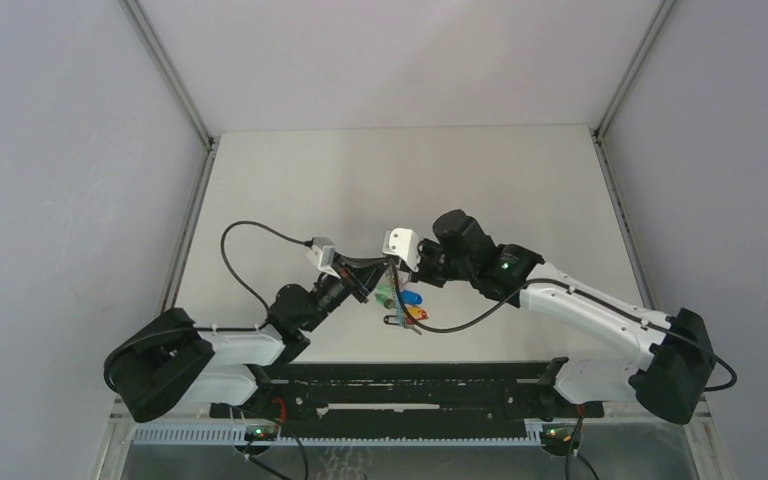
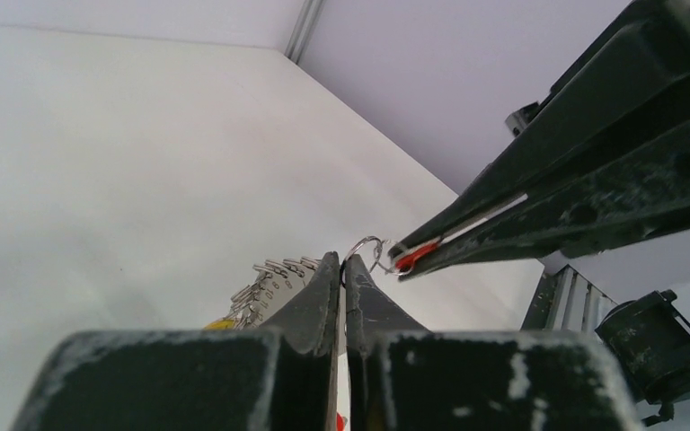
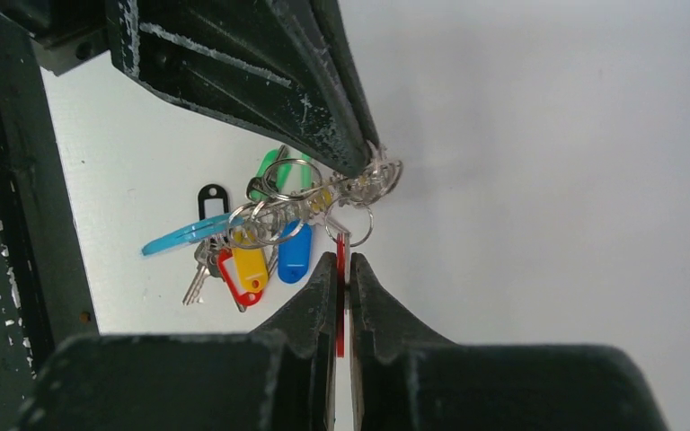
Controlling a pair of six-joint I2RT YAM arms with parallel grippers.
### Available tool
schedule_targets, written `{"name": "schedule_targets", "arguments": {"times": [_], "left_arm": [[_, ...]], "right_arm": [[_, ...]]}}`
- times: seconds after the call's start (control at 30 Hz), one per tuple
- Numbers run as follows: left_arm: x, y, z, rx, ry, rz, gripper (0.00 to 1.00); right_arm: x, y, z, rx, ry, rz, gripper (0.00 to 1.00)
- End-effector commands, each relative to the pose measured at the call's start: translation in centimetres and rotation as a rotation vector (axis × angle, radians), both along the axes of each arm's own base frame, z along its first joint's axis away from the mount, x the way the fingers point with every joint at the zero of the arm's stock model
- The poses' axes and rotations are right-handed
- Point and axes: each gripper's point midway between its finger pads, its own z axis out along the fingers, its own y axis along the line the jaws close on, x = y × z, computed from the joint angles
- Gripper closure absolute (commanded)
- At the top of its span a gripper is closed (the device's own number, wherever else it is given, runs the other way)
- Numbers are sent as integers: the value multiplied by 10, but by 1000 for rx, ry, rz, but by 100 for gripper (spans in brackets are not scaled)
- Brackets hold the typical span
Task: Put the keys on the keyring
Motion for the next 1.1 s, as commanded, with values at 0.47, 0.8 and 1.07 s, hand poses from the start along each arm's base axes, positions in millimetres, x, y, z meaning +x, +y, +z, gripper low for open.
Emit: {"name": "schedule_targets", "arguments": {"times": [0.47, 0.8, 1.07], "left_arm": [[5, 36, 31, -16, -110, 155, 42], [25, 64, 13, 124, 37, 336, 22], [35, 95, -9, 169, 218, 480, 7]], "right_arm": [[35, -32, 34, 19, -67, -175, 100], [44, -77, -2, 77, 125, -496, 100], [51, -110, -49, 116, 263, -746, 100]]}}
